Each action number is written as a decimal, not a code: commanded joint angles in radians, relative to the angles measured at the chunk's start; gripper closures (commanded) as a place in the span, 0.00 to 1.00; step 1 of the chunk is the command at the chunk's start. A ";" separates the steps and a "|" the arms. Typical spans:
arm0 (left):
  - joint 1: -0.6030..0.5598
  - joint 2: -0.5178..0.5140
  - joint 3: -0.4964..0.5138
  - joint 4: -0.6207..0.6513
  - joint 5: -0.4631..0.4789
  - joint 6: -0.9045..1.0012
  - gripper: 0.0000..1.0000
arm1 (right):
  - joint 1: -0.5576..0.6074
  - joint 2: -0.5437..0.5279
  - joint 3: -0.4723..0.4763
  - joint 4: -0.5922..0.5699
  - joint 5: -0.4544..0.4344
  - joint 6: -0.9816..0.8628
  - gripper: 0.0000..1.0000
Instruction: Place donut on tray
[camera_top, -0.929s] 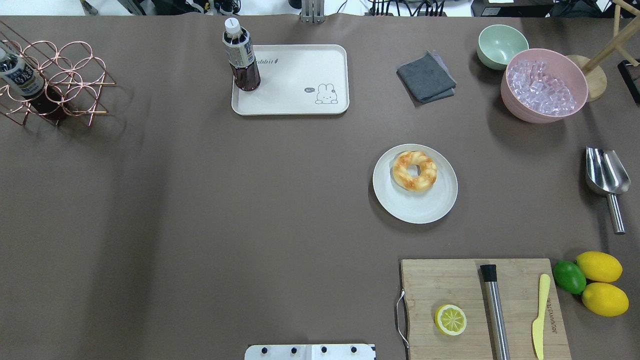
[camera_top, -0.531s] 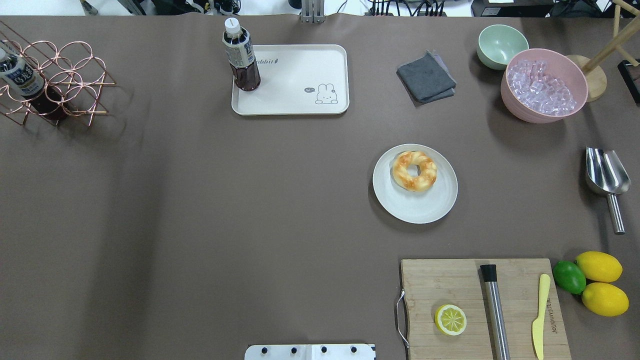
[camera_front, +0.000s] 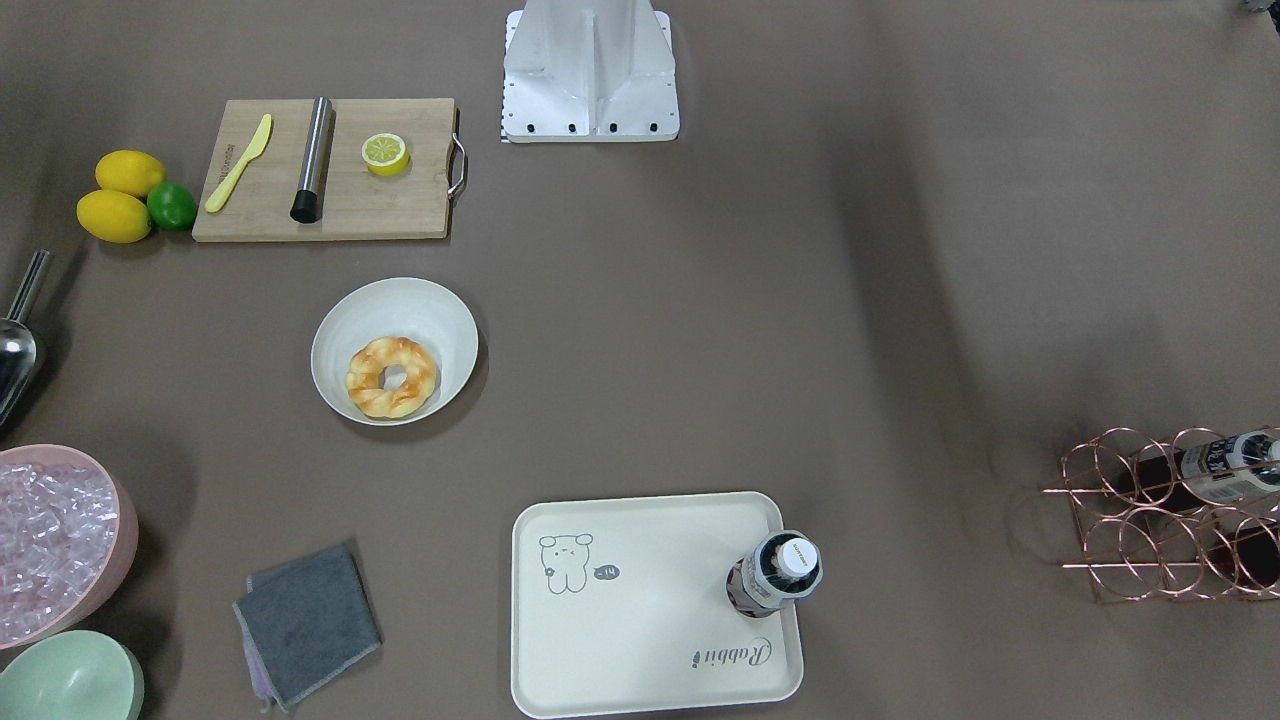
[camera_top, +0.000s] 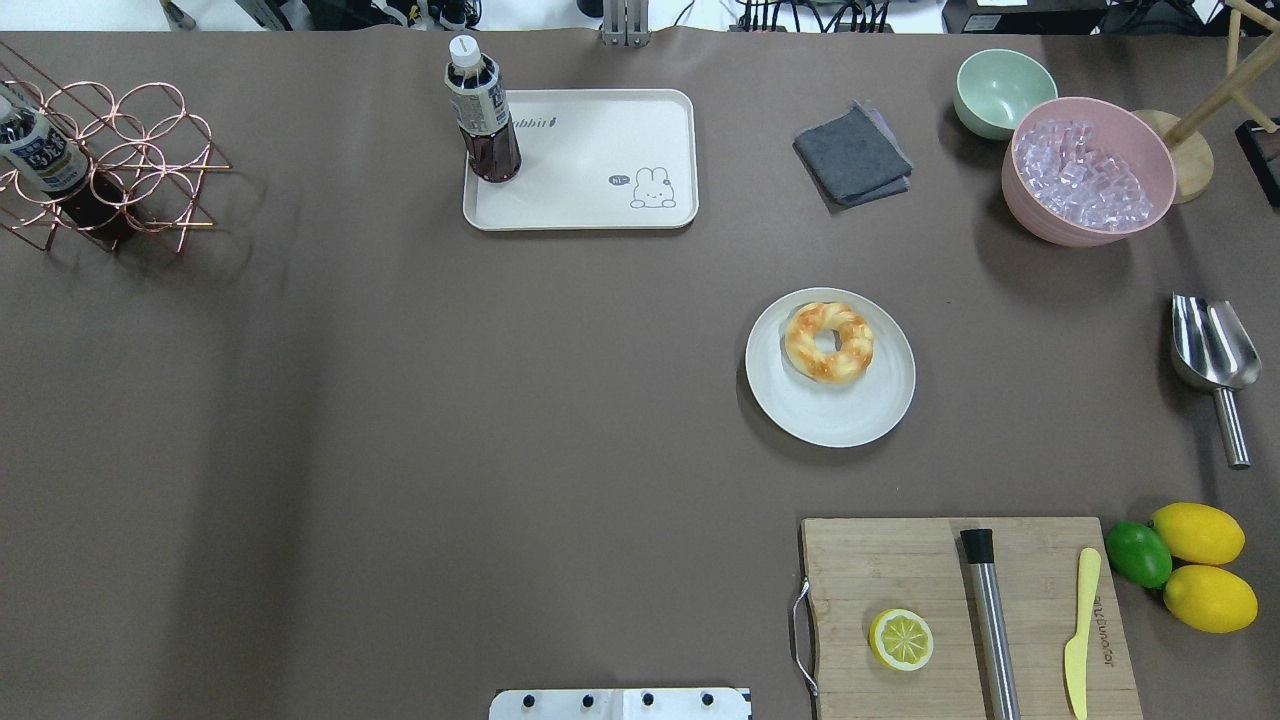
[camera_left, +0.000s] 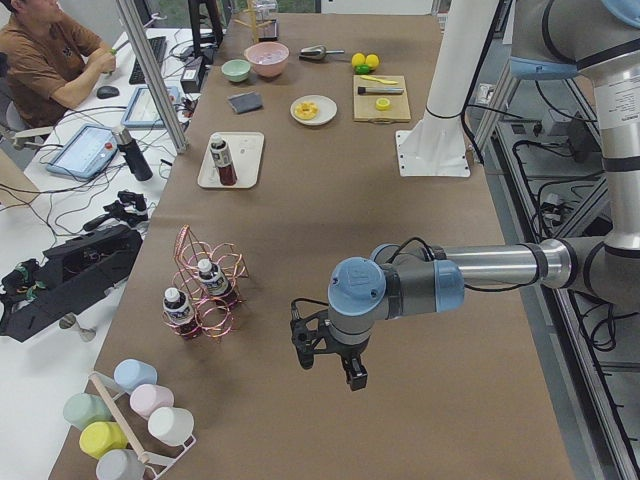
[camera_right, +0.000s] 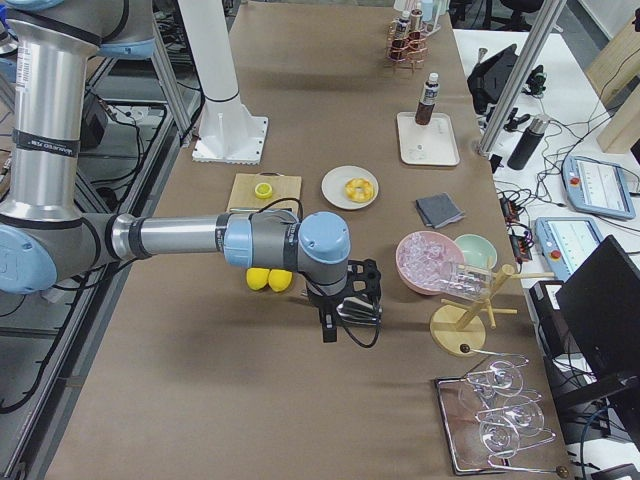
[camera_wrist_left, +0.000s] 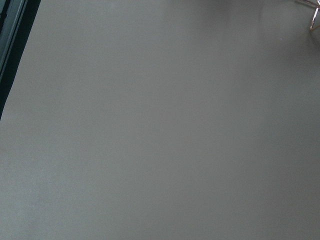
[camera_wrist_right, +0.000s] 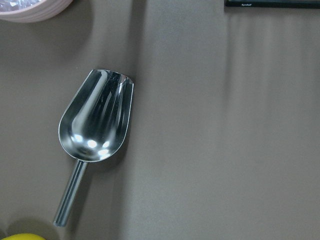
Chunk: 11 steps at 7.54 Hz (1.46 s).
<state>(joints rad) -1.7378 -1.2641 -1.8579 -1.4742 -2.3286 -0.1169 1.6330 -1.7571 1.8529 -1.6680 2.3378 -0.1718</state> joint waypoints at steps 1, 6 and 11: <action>0.003 0.003 0.003 0.000 0.000 0.000 0.02 | -0.001 -0.005 -0.001 -0.001 0.000 0.000 0.00; 0.003 0.012 0.005 0.000 0.002 0.003 0.02 | 0.001 -0.012 -0.001 -0.001 -0.003 -0.002 0.00; 0.003 0.017 0.006 0.000 0.002 0.003 0.02 | -0.001 -0.010 0.002 0.001 0.002 0.000 0.00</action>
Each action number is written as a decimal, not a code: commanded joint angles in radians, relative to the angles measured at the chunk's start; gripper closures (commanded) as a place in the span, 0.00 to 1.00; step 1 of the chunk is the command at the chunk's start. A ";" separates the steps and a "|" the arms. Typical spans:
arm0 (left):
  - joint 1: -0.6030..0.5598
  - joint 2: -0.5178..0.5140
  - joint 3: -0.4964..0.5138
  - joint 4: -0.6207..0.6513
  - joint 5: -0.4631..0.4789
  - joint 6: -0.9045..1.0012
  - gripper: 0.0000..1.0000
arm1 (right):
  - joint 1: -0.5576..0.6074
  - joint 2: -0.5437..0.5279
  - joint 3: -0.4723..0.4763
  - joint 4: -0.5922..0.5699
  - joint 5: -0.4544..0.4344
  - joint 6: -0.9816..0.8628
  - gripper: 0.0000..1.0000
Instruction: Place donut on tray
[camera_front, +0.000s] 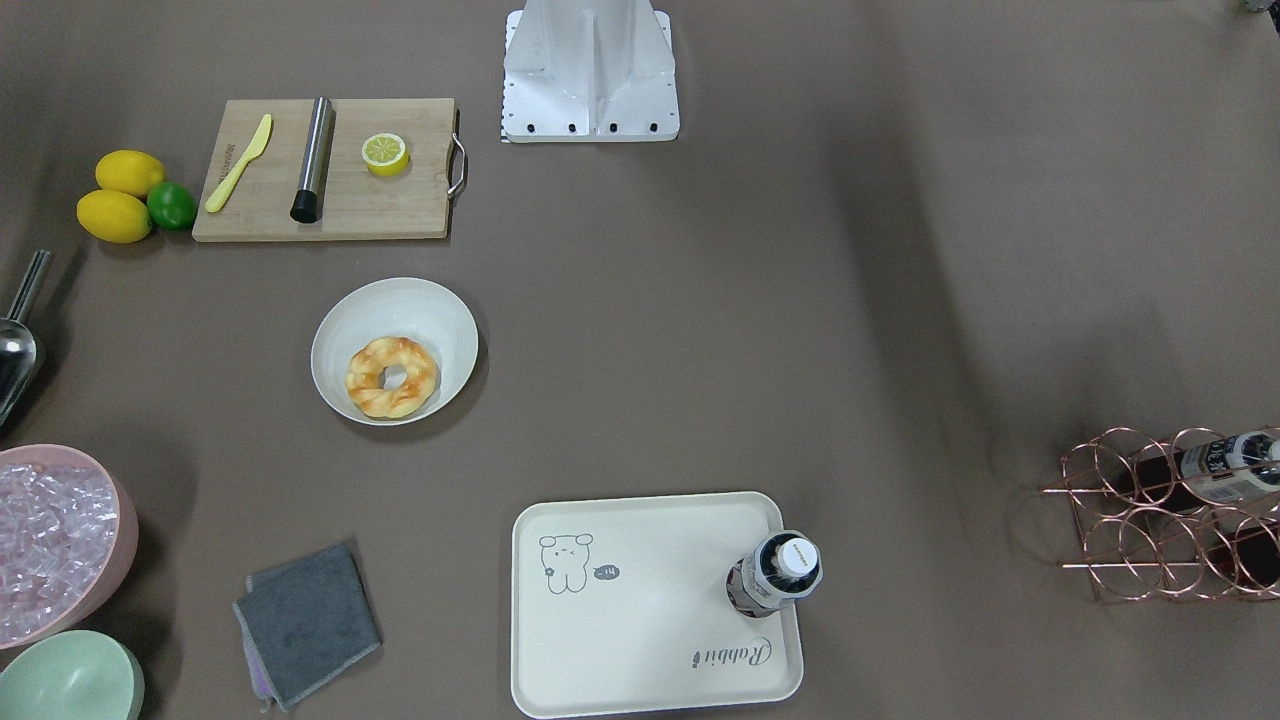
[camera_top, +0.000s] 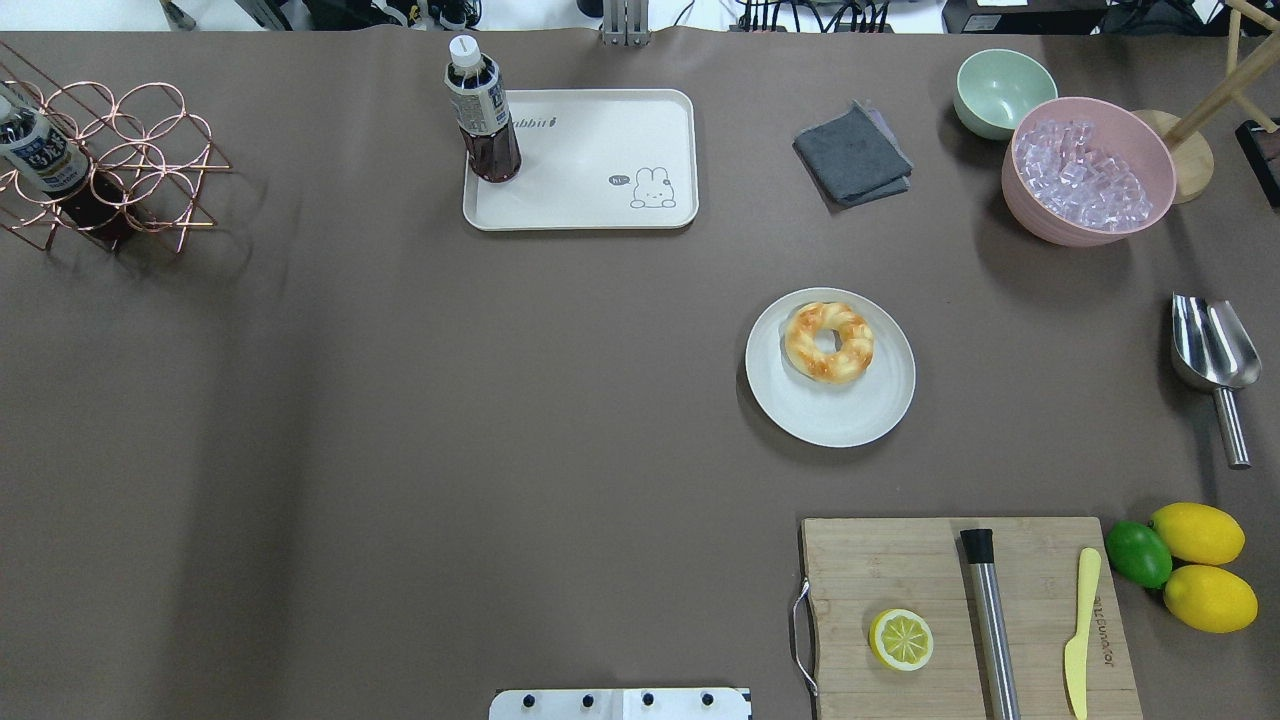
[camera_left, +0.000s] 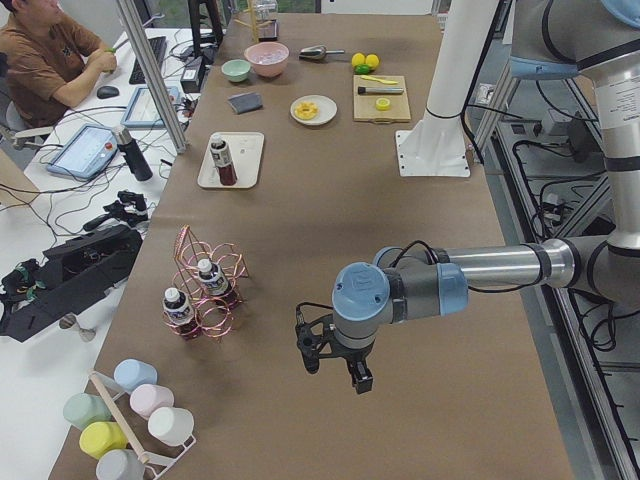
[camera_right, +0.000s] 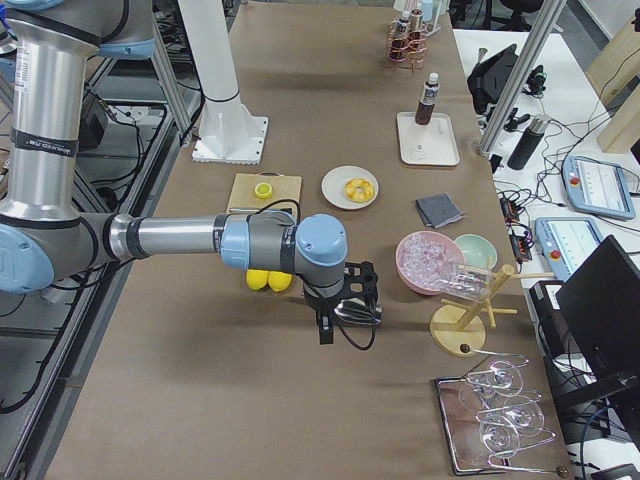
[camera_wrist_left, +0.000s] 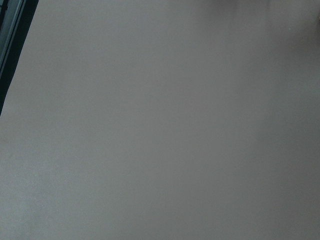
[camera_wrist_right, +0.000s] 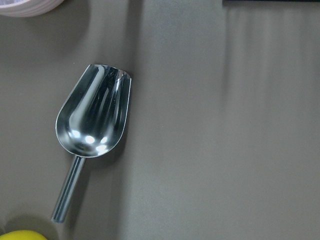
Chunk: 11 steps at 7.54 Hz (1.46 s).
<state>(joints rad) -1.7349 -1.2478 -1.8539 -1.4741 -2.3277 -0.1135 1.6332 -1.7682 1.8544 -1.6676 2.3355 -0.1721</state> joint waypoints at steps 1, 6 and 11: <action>0.000 0.001 0.007 0.000 0.004 0.002 0.02 | 0.001 0.001 0.000 0.002 0.001 -0.001 0.00; -0.003 0.002 0.006 0.000 0.004 0.002 0.02 | -0.022 0.010 0.014 0.002 0.043 0.087 0.00; 0.000 0.019 0.004 -0.002 0.001 0.002 0.02 | -0.310 0.227 0.085 0.006 0.045 0.631 0.00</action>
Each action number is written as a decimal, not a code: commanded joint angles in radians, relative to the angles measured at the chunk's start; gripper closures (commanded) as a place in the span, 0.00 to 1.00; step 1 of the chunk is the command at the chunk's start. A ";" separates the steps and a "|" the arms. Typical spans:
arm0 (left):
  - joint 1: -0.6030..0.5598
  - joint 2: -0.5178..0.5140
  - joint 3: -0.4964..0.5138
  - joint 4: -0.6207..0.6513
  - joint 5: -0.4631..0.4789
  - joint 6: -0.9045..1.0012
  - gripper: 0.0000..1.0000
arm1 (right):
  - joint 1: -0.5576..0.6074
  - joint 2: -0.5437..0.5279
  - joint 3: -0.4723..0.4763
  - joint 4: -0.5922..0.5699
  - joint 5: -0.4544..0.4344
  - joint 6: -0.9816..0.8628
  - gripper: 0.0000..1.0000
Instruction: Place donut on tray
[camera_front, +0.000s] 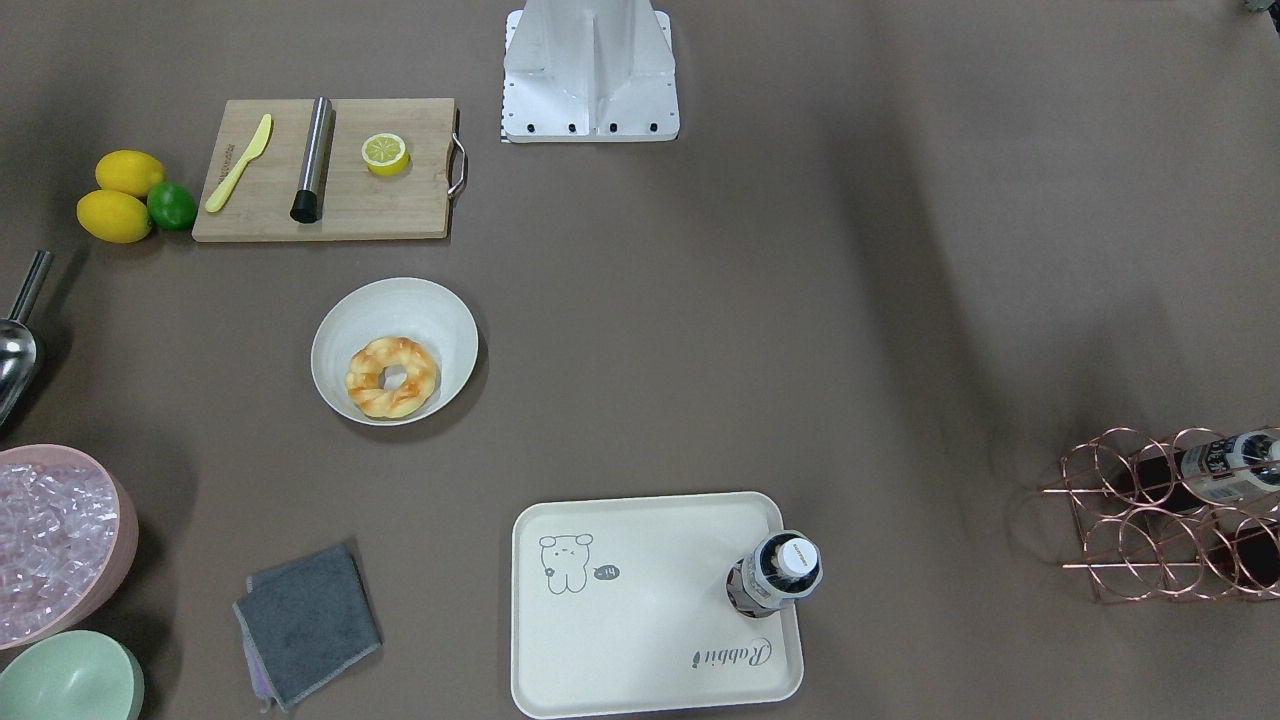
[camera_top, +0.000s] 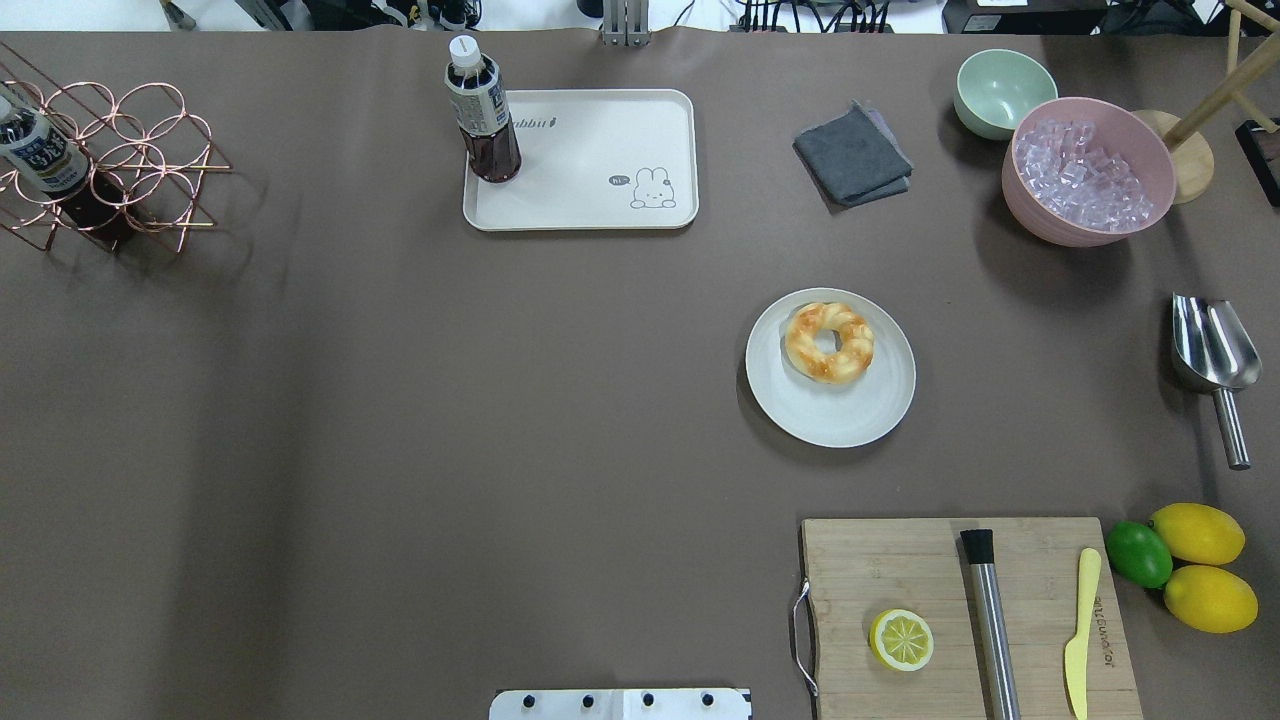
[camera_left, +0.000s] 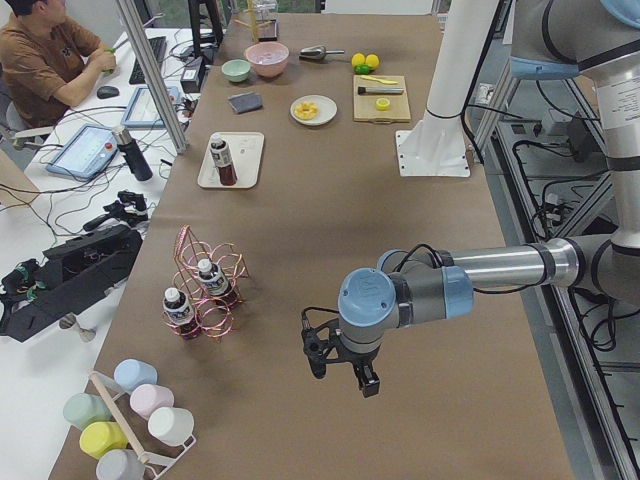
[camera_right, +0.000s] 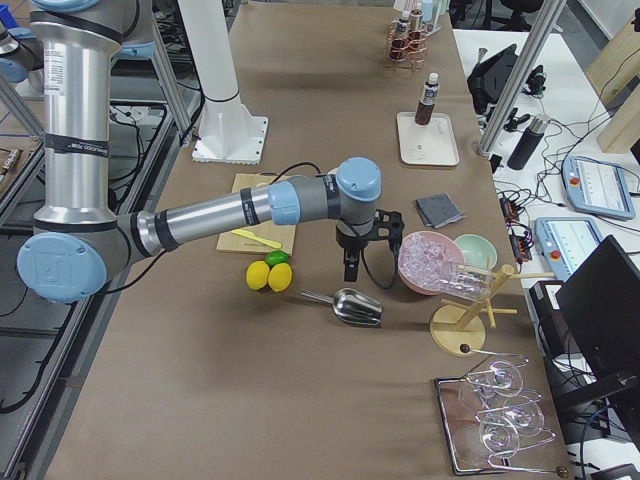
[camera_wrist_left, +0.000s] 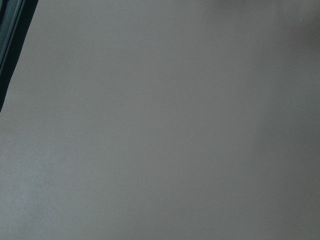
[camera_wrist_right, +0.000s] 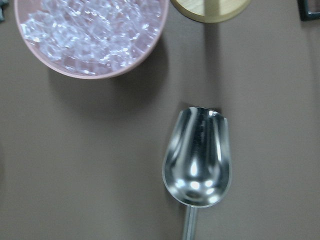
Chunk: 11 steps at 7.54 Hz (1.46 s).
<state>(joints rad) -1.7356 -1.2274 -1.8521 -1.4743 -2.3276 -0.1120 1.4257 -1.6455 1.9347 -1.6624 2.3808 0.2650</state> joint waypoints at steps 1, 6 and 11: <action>0.001 -0.003 0.005 -0.001 0.001 0.000 0.02 | -0.163 0.145 0.006 0.003 -0.003 0.282 0.00; 0.001 -0.011 0.004 -0.003 0.001 0.002 0.02 | -0.560 0.226 -0.141 0.493 -0.204 0.900 0.00; 0.002 -0.012 -0.001 -0.004 -0.001 0.002 0.02 | -0.668 0.336 -0.246 0.494 -0.279 1.034 0.10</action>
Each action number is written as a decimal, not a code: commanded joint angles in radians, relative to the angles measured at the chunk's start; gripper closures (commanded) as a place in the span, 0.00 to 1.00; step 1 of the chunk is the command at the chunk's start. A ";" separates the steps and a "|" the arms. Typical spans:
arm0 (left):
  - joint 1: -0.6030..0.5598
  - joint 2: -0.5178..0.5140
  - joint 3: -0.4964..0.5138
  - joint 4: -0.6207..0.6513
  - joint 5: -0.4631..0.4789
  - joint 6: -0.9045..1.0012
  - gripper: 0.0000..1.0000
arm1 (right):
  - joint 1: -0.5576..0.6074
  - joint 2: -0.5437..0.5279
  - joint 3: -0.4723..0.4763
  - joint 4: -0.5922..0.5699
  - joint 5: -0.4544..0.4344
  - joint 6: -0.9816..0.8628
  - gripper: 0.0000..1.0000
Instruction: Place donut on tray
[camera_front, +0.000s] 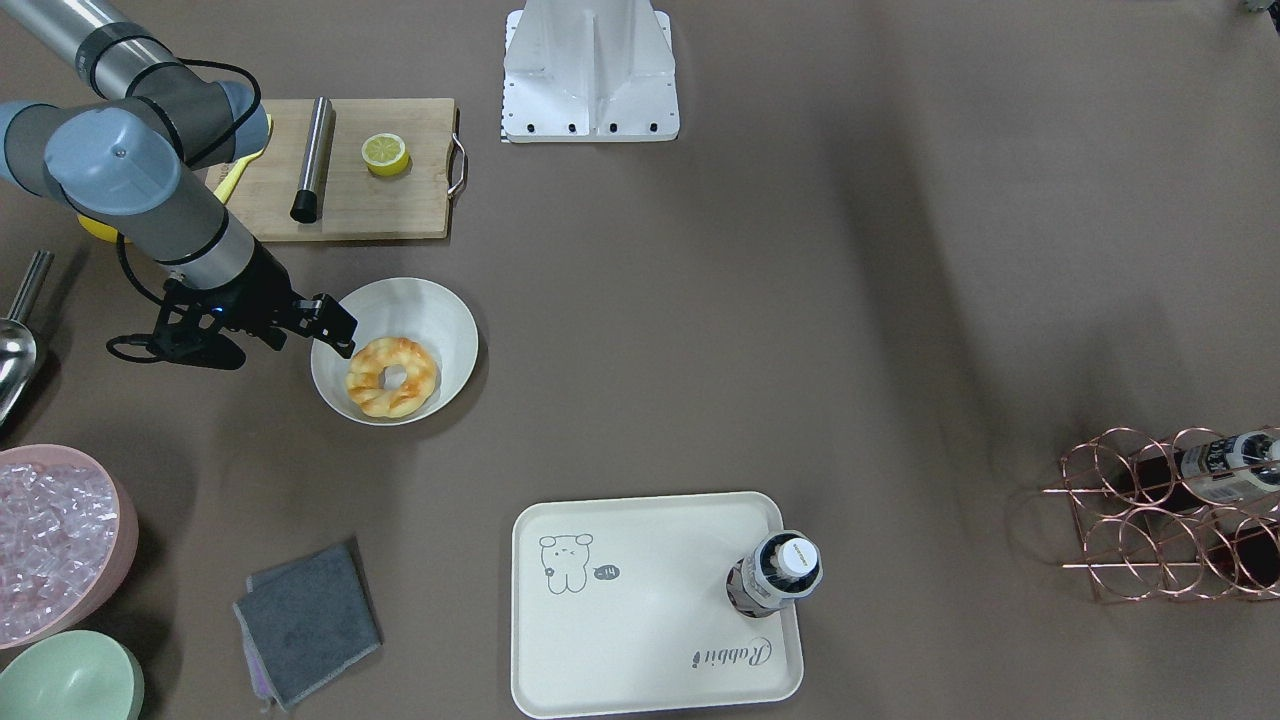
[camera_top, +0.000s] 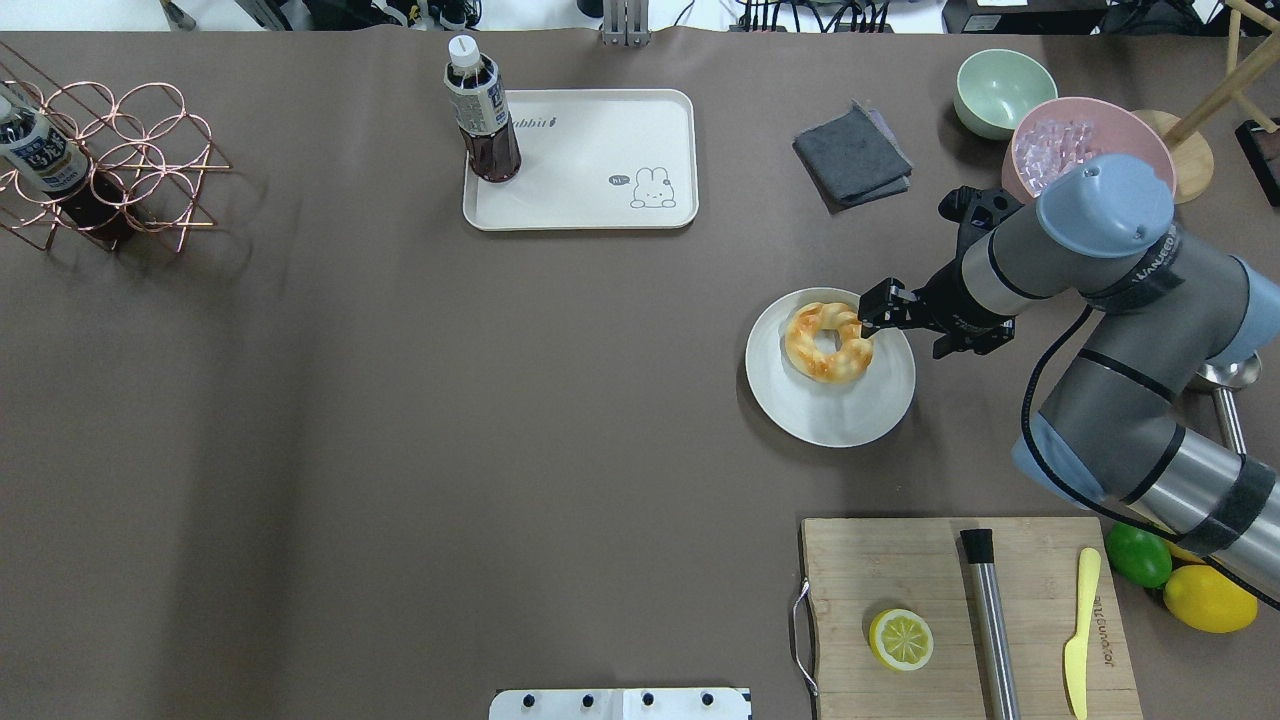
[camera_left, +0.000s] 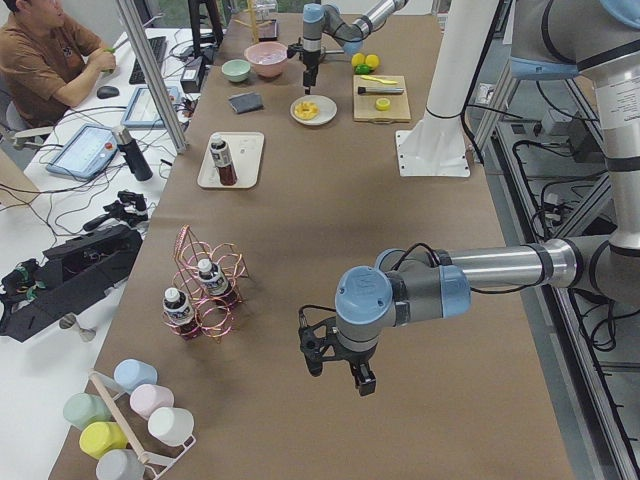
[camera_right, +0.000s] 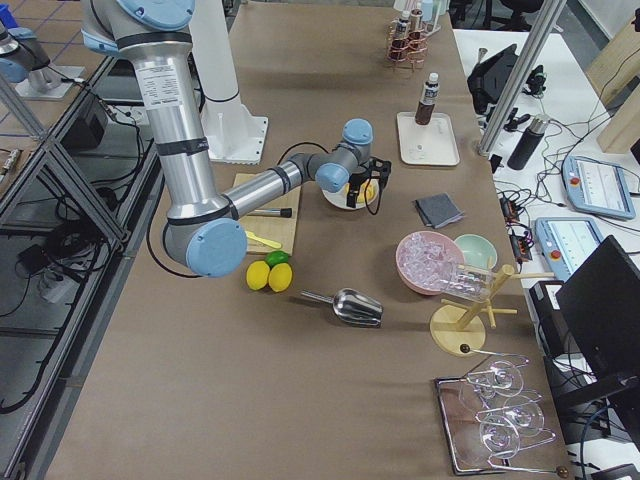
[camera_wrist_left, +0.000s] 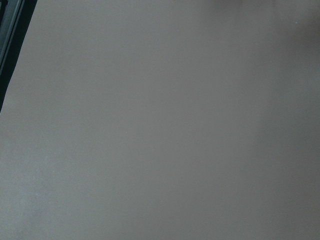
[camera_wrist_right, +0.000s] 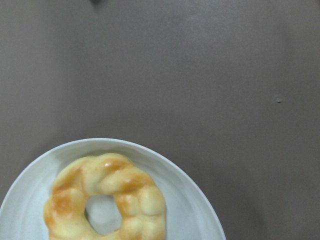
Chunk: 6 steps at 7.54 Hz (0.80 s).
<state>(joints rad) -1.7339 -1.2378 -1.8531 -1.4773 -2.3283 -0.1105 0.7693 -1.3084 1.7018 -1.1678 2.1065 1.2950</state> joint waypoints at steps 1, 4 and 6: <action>0.001 -0.003 -0.001 -0.001 0.000 0.000 0.02 | -0.013 -0.012 -0.011 -0.007 0.001 -0.003 0.11; 0.001 -0.002 -0.001 -0.001 0.000 0.000 0.02 | -0.042 -0.046 -0.016 0.000 -0.023 -0.010 0.26; 0.001 -0.002 -0.001 0.000 0.000 -0.002 0.02 | -0.057 -0.041 -0.027 0.000 -0.043 0.001 0.40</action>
<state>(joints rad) -1.7334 -1.2396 -1.8546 -1.4781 -2.3286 -0.1112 0.7269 -1.3500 1.6840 -1.1678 2.0841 1.2909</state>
